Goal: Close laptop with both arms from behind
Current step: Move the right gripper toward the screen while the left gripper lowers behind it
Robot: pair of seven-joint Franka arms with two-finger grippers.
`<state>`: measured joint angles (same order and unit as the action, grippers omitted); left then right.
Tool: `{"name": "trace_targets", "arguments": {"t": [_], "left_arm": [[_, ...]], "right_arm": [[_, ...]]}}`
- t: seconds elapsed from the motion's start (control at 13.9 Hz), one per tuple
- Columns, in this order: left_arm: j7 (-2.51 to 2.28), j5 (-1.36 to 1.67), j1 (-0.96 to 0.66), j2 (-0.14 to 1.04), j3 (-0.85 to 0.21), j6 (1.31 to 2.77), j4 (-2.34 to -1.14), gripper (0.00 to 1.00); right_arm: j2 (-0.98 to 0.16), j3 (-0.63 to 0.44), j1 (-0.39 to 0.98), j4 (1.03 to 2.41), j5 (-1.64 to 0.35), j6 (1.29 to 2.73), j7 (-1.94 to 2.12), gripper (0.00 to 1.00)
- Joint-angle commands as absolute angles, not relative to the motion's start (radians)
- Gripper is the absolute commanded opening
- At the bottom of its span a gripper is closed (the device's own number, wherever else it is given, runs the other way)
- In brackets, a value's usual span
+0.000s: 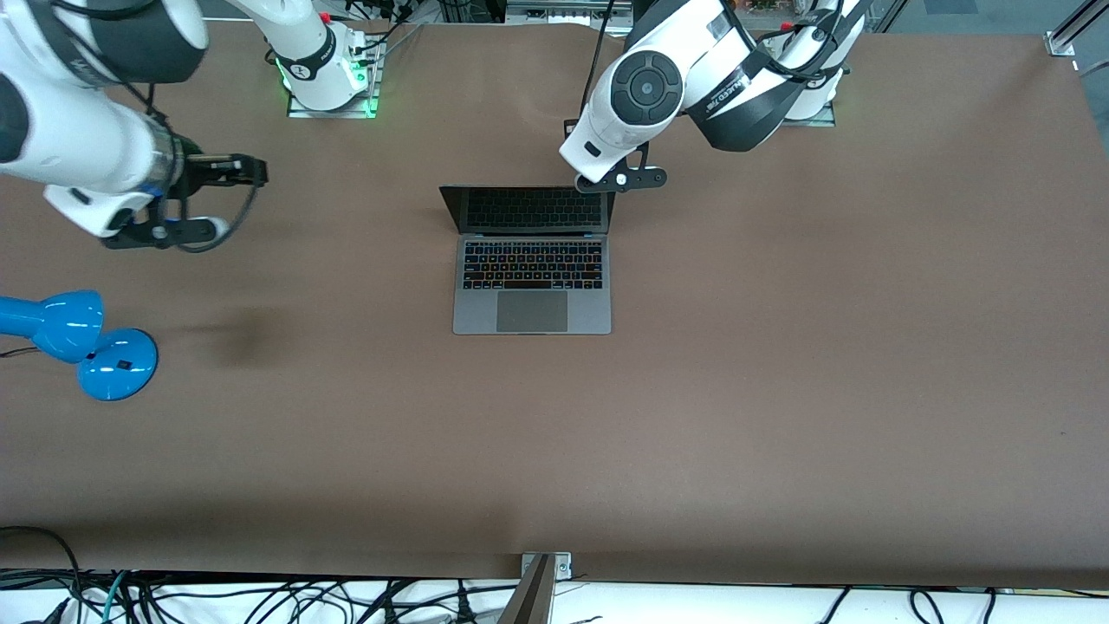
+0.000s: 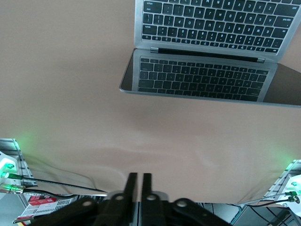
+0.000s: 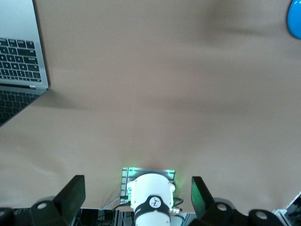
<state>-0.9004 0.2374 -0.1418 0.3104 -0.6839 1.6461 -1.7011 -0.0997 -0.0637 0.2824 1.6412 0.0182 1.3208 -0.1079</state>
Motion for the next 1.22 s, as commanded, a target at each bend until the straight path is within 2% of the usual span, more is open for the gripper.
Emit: {"name": "trace_targets", "arguments": {"t": [0.0, 0.22, 0.57, 0.86, 1.01, 1.08, 1.15], "left_arm": [[-0.9, 0.236, -0.14, 0.331, -0.681, 1.643, -1.674, 0.0], [-0.905, 0.238, -0.141, 0.366, -0.677, 1.698, -1.674, 0.0], [-0.914, 0.215, -0.144, 0.428, -0.673, 1.723, -1.681, 0.0], [-0.917, 0.173, -0.147, 0.465, -0.675, 1.759, -1.692, 0.0], [-0.919, 0.156, -0.149, 0.48, -0.675, 1.784, -1.69, 0.0], [-0.919, 0.156, -0.149, 0.485, -0.675, 1.801, -1.692, 0.0], [-0.919, 0.156, -0.149, 0.495, -0.673, 1.818, -1.69, 0.0]], "right_arm": [[-0.077, 0.006, 0.308, 1.689, 0.018, 1.318, -0.228, 1.0], [-0.066, 0.116, 0.307, 1.735, 0.015, 1.363, -0.351, 1.0], [0.044, 0.207, 0.307, 1.966, -0.054, 1.618, -0.402, 1.0], [0.074, 0.296, 0.307, 2.084, -0.086, 1.736, -0.434, 0.99], [0.06, 0.349, 0.307, 2.095, -0.087, 1.778, -0.485, 0.74], [0.043, 0.363, 0.307, 2.094, -0.092, 1.793, -0.492, 0.48], [0.035, 0.374, 0.307, 2.094, -0.104, 1.802, -0.494, 0.11]]}}
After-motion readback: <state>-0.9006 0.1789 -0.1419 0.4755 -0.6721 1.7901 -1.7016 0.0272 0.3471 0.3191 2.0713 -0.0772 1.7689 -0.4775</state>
